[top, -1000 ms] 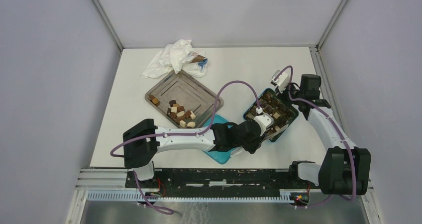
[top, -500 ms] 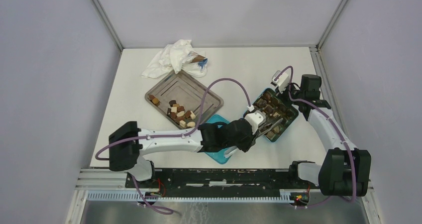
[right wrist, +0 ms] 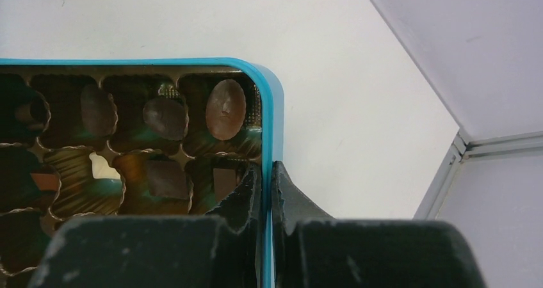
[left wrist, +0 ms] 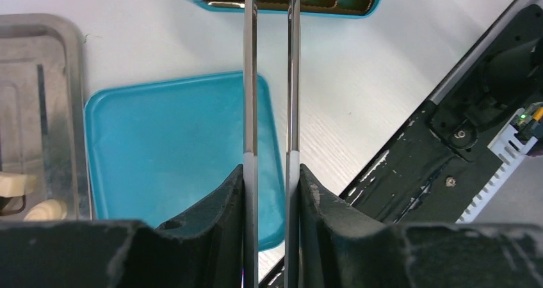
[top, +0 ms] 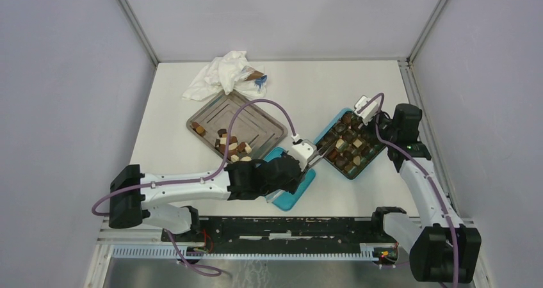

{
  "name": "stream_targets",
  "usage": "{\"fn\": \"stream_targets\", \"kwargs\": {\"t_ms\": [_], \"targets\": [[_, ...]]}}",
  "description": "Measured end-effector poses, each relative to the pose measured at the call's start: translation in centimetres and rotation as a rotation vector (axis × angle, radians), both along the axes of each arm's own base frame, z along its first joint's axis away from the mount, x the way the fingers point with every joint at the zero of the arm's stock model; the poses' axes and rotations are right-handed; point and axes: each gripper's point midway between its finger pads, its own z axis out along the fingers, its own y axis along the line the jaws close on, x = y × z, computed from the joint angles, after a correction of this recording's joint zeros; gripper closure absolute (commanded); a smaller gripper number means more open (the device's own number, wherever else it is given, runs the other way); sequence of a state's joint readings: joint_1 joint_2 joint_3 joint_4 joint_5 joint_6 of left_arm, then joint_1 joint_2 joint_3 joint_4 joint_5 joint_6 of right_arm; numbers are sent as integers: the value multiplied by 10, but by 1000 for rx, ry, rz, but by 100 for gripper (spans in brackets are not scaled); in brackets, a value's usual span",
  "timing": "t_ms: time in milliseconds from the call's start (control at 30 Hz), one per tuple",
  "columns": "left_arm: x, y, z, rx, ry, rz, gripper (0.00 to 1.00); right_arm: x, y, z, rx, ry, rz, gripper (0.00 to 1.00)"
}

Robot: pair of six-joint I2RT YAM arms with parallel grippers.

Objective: Pack the chocolate
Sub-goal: Place the packing box at the center of the board.

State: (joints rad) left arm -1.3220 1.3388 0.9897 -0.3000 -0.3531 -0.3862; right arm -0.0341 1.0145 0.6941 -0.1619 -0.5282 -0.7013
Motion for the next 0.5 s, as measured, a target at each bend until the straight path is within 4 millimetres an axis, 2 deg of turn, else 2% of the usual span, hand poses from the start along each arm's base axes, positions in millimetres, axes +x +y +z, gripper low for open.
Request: {"fn": "stream_targets", "kwargs": {"t_ms": [133,233,500], "targets": [[4,11,1,25,-20,34,66,-1,-1,6,-4,-28,-5,100],[8,20,4,41,-37,59,65,1,-1,3,-2,-17,-10,100],[14,39,0,107,-60,105,64,23,-11,-42,14,211,-91,95]]}}
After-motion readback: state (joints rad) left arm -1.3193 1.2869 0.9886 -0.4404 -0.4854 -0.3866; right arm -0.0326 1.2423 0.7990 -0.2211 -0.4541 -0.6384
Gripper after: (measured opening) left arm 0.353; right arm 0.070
